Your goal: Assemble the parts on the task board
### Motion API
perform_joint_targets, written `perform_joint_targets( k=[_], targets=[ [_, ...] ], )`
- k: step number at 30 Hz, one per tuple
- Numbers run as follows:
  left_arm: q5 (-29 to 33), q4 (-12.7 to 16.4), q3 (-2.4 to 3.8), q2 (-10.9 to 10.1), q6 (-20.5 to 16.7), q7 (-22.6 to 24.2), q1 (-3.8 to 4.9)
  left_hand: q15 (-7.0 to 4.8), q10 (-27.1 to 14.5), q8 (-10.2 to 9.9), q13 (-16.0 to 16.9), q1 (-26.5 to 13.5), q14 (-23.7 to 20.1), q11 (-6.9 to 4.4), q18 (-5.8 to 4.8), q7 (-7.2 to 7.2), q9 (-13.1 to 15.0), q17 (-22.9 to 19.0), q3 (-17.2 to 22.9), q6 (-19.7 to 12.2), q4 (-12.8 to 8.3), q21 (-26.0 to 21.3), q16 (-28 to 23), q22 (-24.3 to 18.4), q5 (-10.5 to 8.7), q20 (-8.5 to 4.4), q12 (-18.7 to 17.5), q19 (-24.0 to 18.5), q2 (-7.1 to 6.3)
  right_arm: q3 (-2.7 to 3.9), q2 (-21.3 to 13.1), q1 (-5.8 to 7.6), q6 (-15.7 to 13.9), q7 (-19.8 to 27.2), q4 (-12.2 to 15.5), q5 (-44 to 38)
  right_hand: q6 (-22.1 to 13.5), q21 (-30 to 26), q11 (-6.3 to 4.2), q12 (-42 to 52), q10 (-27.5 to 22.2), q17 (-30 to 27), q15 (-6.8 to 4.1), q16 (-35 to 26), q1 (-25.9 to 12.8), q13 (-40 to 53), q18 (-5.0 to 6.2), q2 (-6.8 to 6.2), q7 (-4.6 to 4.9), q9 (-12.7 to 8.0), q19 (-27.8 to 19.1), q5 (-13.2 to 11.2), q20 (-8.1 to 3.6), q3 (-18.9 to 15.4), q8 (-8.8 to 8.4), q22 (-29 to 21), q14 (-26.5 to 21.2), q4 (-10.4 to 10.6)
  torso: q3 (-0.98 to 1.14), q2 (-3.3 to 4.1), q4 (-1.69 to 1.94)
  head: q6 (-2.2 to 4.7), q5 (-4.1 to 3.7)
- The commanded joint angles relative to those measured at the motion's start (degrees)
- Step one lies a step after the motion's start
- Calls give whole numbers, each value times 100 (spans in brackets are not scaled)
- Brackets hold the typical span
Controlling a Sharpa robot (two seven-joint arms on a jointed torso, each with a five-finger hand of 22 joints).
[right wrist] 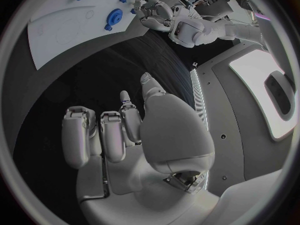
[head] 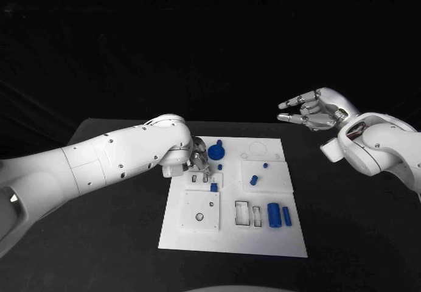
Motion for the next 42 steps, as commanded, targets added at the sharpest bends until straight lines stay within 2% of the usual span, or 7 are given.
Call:
perform_joint_targets(
  k=[1,5,9,12,18,29,42],
  targets=[
    [165,91,8,-89,-399,147,-14,27,39,23,-5,-85,614,-11,-100,-19,10,1506,70,-6,-18,-2,17,5,-35,12,-11,149,-13,-9,22,-7,200,-52,70,-403,72,-25,-42,18,-14,772,-34,-12,218,434,34,38,-11,7,-3,6,-15,74,33,21,419,-161,-6,-2,-2,1,-6],
    [504,273,19,-346,-804,350,-23,33,-39,-1,-146,-336,614,-5,-75,-17,15,1506,9,-16,92,-80,17,-122,-65,16,-125,109,-78,-27,47,-14,350,-157,194,-1041,139,9,-58,80,20,846,-50,31,514,471,20,56,-17,10,33,15,-30,247,48,87,438,-402,0,-2,-2,13,-12],
    [1102,557,25,-751,-1468,844,-26,111,-627,-282,-1034,-689,614,105,23,120,-162,1506,-272,-211,309,-431,17,-676,-86,75,-892,-83,-186,-59,107,-21,557,-311,379,-1904,251,63,-70,194,88,925,-58,80,638,542,-1,26,-31,13,81,31,-40,382,70,187,458,-560,4,-8,7,22,-22],
    [1764,767,26,-1079,-2056,1371,-29,222,-1339,-558,-2100,-739,512,238,172,266,-401,1214,-513,-338,382,-1020,-205,-1526,-79,178,-1862,-401,-239,-86,192,-26,720,-428,542,-2651,310,99,-78,287,143,981,-63,115,645,602,-15,-4,-41,13,111,13,-43,426,78,253,472,-613,-3,-8,18,32,-24],
    [3865,1257,10,-1808,-2878,2816,-160,387,-1678,-796,-2667,-604,-40,417,545,472,-745,-106,-1006,-529,469,-2785,-1365,-3746,-68,352,-2385,-1240,-233,-174,566,-33,1025,-634,833,-4281,395,140,-104,395,210,1035,-85,149,629,671,-29,-84,-82,5,142,-120,-44,480,73,323,484,-705,-16,-3,38,54,-23],
    [5666,2018,-4,-2609,-3168,4371,-384,407,-1675,-778,-2880,-332,-99,438,595,487,-883,-275,-1173,-566,401,-3168,-1507,-4131,-53,372,-2406,-1270,-91,-363,1371,-44,1387,-806,791,-6153,275,139,-363,454,260,1057,-321,158,613,708,-25,-176,-342,-20,140,-143,-231,638,-26,326,488,-900,-105,-16,131,35,-67],
    [6011,2212,-7,-2898,-3408,4903,-406,409,-1693,-770,-2935,-242,-112,440,604,490,-926,-301,-1194,-576,355,-3261,-1524,-4221,-47,373,-2402,-1275,-53,-562,1961,-208,1635,-784,362,-6866,164,123,-506,497,295,1074,-450,162,634,740,-23,-182,-476,-18,132,-196,-368,861,-27,308,492,-1112,-173,21,208,-31,-70]
  ],
)
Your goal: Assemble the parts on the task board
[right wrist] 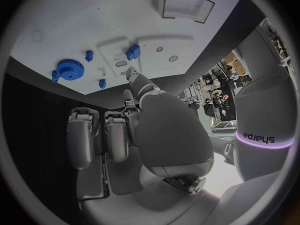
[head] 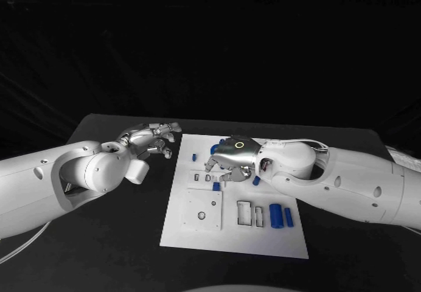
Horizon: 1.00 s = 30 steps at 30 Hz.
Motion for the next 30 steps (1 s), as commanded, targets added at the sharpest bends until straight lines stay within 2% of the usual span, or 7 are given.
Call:
perform_joint_targets(
  k=[1,11,17,24,26,30],
  targets=[
    [310,30,3,-10,-205,441,-1,-4,-38,3,-13,72,-49,17,111,19,-11,7,-23,-23,-32,-18,-21,-2,20,16,0,-29,-5,-13,56,-25,261,-33,-60,-514,-1,10,-111,32,121,1073,-53,17,27,725,-24,-38,-59,-3,39,-48,-54,42,-21,213,501,-55,-24,23,40,-24,12],
    [414,8,5,-38,-324,602,-1,-6,-36,7,-24,95,-45,15,110,18,-21,12,-25,-23,-45,-20,-13,0,21,15,7,-18,8,-56,126,-48,416,17,-84,-602,-14,8,-134,69,142,1092,-70,27,17,751,-25,-40,-83,1,40,-120,-74,117,-14,214,506,-125,-27,57,72,-73,8],
    [423,4,5,-44,-319,595,-1,-6,-35,8,-28,101,-45,15,110,17,-24,11,-26,-22,-48,-23,-13,-2,21,15,8,-15,11,-91,111,-50,530,33,-48,-618,-5,6,-138,79,147,1098,-70,31,6,758,-25,-45,-89,4,39,-149,-77,137,-7,212,508,-147,-23,59,52,-104,36],
    [425,-24,5,-35,-306,543,-1,-6,-38,8,-33,108,-50,15,114,18,-29,-3,-29,-23,-54,-40,-24,-23,21,14,9,-19,11,-110,90,-51,622,33,-16,-644,108,3,-136,98,157,1101,-66,31,-37,773,-26,-38,-83,32,40,-184,-78,211,44,215,509,-215,-26,48,68,-114,35],
    [425,-30,5,-33,-308,535,-1,-6,-38,8,-33,108,-50,15,114,18,-29,-3,-29,-23,-54,-40,-24,-23,21,14,9,-19,11,-112,89,-51,643,34,-17,-647,126,4,-136,110,163,1104,-66,33,-41,782,-26,-35,-84,36,40,-183,-78,225,51,217,510,-228,-24,49,67,-115,41],
    [425,-34,5,-32,-307,522,-1,-6,-42,8,-41,120,-50,15,115,19,-36,-4,-31,-26,-61,-52,-24,-35,22,14,9,-18,14,-121,100,-53,679,36,-26,-655,138,6,-135,117,166,1104,-66,33,-45,787,-27,-31,-83,39,42,-183,-78,234,56,221,510,-234,-33,53,60,-116,49]
  ],
)
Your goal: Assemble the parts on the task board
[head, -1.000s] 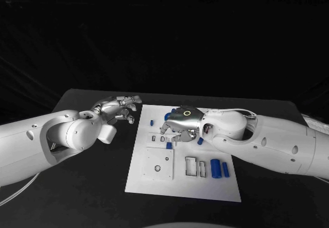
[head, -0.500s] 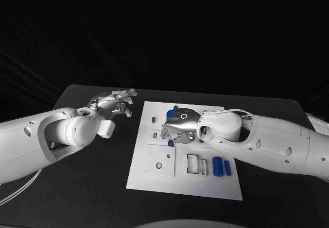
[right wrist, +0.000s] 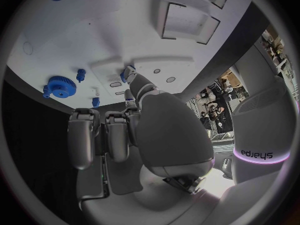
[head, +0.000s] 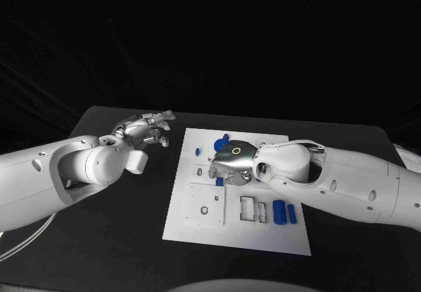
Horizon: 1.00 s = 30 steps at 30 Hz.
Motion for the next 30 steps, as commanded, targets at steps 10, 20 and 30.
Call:
perform_joint_targets(
  k=[10,20,30],
  targets=[
    [44,8,3,21,12,18,2,-6,-45,8,-18,77,-51,16,117,20,-17,-11,-1,-27,-34,-40,-26,-24,21,14,10,-18,10,-44,93,-85,219,27,-92,-167,115,14,-86,72,186,1120,-28,41,-64,813,-30,8,13,20,51,-37,-38,72,50,241,513,-55,-5,6,8,-25,23],
    [61,8,3,21,14,-10,2,-6,-45,8,-18,77,-51,16,117,20,-17,-11,-1,-27,-34,-40,-26,-24,21,14,10,-18,10,-54,129,-127,152,-21,-163,-292,173,19,-77,101,202,1132,-29,48,-92,833,-32,27,19,32,57,-37,-39,120,67,252,516,-84,-7,2,3,-39,37],
    [59,10,3,25,19,-53,2,-6,-52,8,-30,94,-54,17,120,21,-28,-20,-3,-30,-44,-61,-32,-48,22,13,10,-19,19,-56,154,-134,169,7,-175,-307,369,21,-44,126,214,1141,-12,52,-155,852,-35,61,27,78,62,-51,-30,248,127,261,518,-167,-8,2,-1,-47,33]
  ],
)
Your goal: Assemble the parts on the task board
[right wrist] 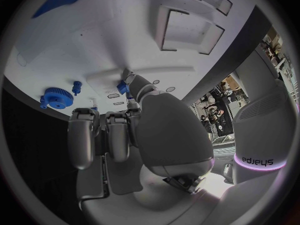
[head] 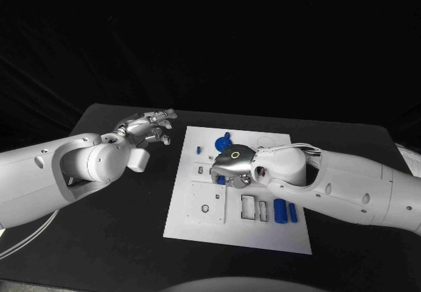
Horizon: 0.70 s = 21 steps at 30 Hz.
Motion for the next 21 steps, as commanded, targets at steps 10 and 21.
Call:
perform_joint_targets(
  k=[10,21],
  targets=[
    [3,5,4,16,29,-58,2,-5,-39,8,-20,86,-55,-3,59,24,-19,-12,-3,-33,-52,-29,-36,-21,23,13,9,-16,6,-6,38,-23,14,32,-36,-134,365,23,68,66,201,1154,36,35,-184,711,-37,58,36,93,67,-38,9,205,119,268,521,-86,1,1,-1,-10,-8],
    [-53,-4,4,24,37,-110,2,-4,-46,7,-30,97,-59,-2,60,26,-27,-22,-5,-36,-59,-41,-43,-34,23,13,7,-15,10,-7,24,-35,-156,37,-33,-148,604,34,111,95,217,1171,57,46,-292,732,-40,113,81,156,78,-27,34,295,173,291,525,-119,-1,0,-3,-16,-11]
  ],
)
